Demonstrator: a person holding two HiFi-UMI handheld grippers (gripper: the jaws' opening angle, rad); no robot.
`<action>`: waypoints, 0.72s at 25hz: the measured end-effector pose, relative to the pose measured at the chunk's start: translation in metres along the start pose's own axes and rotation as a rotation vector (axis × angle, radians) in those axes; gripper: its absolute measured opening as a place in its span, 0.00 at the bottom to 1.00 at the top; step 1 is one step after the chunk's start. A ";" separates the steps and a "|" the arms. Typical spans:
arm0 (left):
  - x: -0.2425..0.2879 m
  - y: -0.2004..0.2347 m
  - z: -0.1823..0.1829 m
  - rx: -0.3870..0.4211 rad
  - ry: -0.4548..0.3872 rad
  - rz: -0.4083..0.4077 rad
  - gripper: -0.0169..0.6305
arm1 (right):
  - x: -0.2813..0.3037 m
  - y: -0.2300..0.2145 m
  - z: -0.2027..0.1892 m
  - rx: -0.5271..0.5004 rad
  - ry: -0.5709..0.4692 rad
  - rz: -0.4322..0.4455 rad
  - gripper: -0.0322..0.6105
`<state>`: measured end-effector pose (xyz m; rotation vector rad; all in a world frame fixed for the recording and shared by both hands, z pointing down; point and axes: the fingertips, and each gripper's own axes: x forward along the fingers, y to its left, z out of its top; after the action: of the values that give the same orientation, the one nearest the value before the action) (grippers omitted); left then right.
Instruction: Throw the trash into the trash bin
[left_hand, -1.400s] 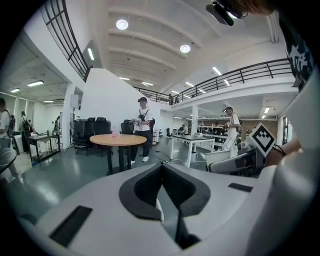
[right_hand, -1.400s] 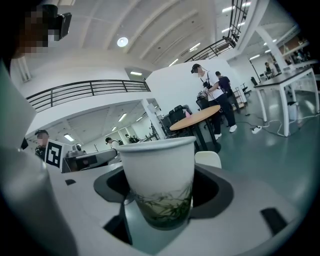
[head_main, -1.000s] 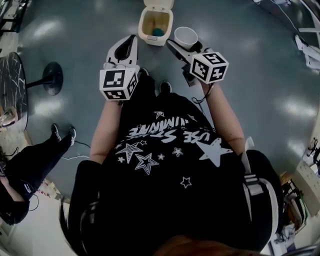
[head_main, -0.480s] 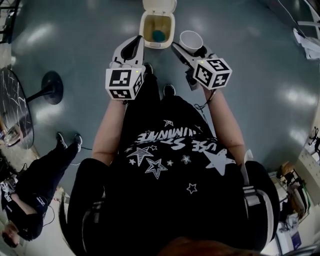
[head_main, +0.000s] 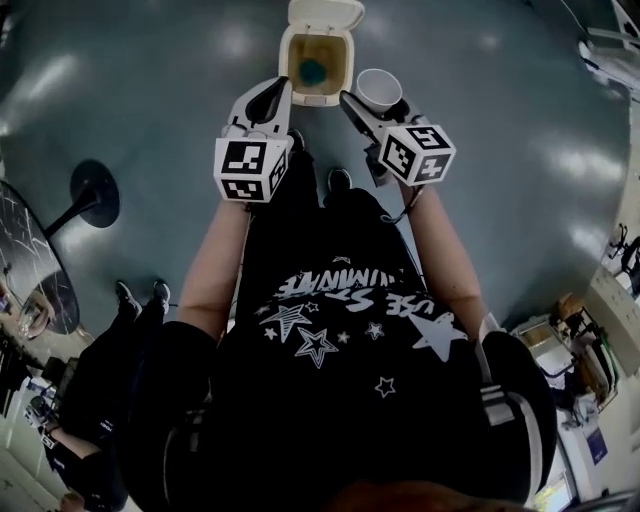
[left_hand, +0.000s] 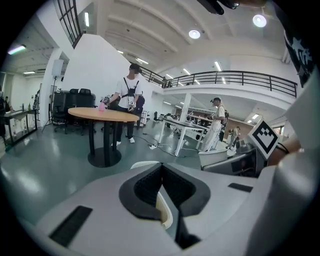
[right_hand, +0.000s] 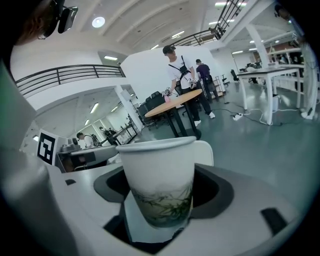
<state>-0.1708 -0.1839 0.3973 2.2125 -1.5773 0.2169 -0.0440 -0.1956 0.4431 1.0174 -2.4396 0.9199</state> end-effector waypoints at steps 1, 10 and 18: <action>0.006 0.005 -0.004 0.000 0.010 -0.011 0.04 | 0.007 -0.002 -0.001 0.007 0.000 -0.011 0.57; 0.062 0.016 -0.046 0.031 0.109 -0.126 0.04 | 0.053 -0.039 -0.026 0.073 0.001 -0.090 0.57; 0.099 0.027 -0.085 0.011 0.154 -0.093 0.04 | 0.087 -0.080 -0.052 0.089 0.019 -0.094 0.57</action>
<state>-0.1525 -0.2415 0.5162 2.2137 -1.3920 0.3603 -0.0427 -0.2473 0.5618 1.1383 -2.3314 1.0100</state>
